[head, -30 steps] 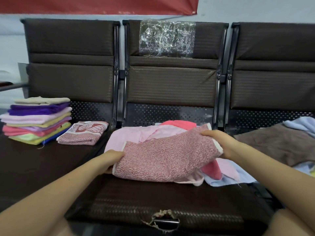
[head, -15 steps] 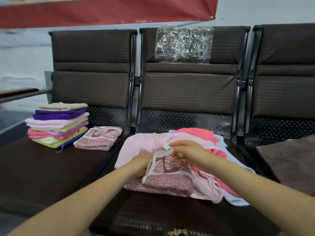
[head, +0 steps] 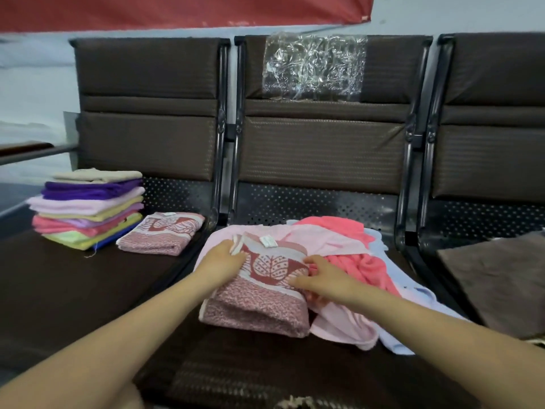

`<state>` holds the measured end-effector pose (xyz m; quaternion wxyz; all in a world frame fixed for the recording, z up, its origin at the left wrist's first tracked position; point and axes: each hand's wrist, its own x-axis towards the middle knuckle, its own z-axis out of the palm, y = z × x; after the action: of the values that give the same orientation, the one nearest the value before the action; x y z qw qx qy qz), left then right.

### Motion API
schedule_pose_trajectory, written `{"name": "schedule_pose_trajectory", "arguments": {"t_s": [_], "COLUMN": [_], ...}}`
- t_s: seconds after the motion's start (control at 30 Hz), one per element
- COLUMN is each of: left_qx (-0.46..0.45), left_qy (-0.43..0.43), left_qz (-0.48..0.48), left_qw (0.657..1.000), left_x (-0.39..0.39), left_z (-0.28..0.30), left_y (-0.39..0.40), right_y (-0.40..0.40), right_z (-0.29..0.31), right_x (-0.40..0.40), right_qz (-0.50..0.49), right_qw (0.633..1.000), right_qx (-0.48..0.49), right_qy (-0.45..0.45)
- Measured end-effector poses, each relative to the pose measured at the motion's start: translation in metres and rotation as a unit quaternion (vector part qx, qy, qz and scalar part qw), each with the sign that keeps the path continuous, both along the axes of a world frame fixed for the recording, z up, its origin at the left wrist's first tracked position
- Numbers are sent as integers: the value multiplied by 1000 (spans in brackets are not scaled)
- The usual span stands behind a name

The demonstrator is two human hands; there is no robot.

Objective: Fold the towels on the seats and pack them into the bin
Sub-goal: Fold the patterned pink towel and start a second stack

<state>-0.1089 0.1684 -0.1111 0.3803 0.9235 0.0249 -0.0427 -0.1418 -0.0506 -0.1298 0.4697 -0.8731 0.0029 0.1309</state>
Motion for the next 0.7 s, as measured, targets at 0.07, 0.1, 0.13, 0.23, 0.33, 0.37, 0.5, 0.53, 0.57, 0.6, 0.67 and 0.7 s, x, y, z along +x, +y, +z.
{"name": "schedule_pose_trajectory", "arguments": {"t_s": [0.07, 0.1, 0.13, 0.23, 0.33, 0.37, 0.5, 0.53, 0.57, 0.6, 0.67, 0.7], "left_qx": [45, 54, 59, 7, -138, -163, -222, -228, -241, -257, -276, -282], "left_qy": [24, 34, 48, 105, 168, 175, 181, 180, 185, 197, 227, 240], "left_qz": [13, 13, 12, 32, 55, 54, 31, 25, 16, 7, -8, -11], "left_qw": [999, 998, 997, 994, 975, 969, 958, 957, 953, 946, 934, 929], "left_x": [0, 0, -1, -2, -5, -7, -15, -17, -19, -20, -21, -22], "left_z": [-7, -10, -14, -23, -28, -28, -27, -25, -23, -22, -20, -17], "left_y": [22, 32, 42, 62, 69, 69, 57, 53, 47, 43, 37, 36], "right_y": [8, 9, 12, 14, 11, 13, 26, 33, 37, 41, 47, 50], "right_z": [-4, -8, -11, -9, -14, -13, -22, -22, -24, -25, -26, -25], "right_x": [-1, 1, 2, -2, 0, 0, 1, -2, -5, -7, -11, -13], "right_qz": [2, 2, 7, 13, -13, -17, -31, -22, -30, -46, -85, -107], "right_qw": [1000, 999, 998, 998, 998, 997, 983, 985, 985, 984, 974, 967], "right_qx": [30, 49, 56, 38, 37, 45, 154, 154, 158, 165, 207, 231], "right_qy": [-7, 0, 14, 37, 52, 61, 94, 73, 55, 42, 29, 24]}}
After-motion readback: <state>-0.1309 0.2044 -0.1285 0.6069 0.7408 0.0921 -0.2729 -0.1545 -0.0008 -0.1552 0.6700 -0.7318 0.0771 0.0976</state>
